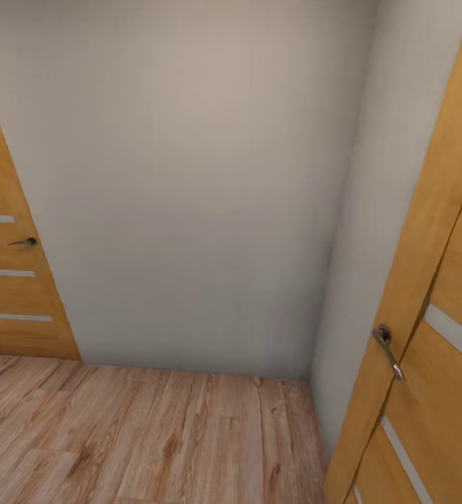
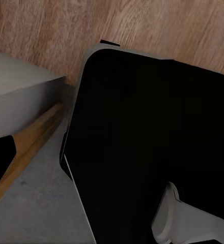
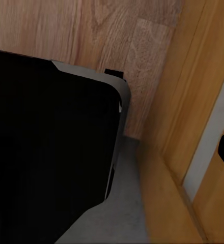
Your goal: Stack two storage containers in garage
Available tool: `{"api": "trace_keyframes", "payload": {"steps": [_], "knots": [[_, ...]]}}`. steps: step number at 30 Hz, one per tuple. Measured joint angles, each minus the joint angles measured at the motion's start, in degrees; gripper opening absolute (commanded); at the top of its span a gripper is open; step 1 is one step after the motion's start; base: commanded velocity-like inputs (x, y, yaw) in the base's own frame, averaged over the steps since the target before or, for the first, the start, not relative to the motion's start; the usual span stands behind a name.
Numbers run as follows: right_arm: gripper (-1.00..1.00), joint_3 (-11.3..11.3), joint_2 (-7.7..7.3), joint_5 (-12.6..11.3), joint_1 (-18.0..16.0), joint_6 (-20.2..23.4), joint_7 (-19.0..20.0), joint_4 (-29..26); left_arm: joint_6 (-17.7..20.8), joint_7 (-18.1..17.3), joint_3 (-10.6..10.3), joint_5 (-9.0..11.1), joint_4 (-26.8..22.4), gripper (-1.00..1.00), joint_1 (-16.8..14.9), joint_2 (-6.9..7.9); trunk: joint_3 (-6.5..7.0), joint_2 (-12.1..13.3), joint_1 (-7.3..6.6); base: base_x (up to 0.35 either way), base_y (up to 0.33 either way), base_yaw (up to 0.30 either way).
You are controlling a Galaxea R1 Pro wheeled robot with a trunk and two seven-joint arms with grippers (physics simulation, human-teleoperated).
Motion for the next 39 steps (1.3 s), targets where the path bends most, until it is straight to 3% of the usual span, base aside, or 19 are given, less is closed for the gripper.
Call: {"api": "trace_keyframes", "payload": {"steps": [23, 30, 39], "knots": [[1.00, 0.0, 0.01, 0.0, 0.0, 0.0, 0.1, 0.0, -0.1, 0.0, 0.0, 0.0, 0.0, 1.00, 0.0, 0.00, 0.00, 0.0, 0.00, 0.308, 0.000, 0.004], [1.00, 0.0, 0.01, 0.0, 0.0, 0.0, 0.0, 0.0, -0.1, 0.0, 0.0, 0.0, 0.0, 1.00, 0.0, 0.00, 0.00, 0.0, 0.01, 0.238, 0.000, 0.187], [1.00, 0.0, 0.01, 0.0, 0.0, 0.0, 0.0, 0.0, -0.1, 0.0, 0.1, 0.0, 0.0, 1.00, 0.0, 0.00, 0.00, 0.0, 0.03, 0.021, 0.000, 0.243]]}}
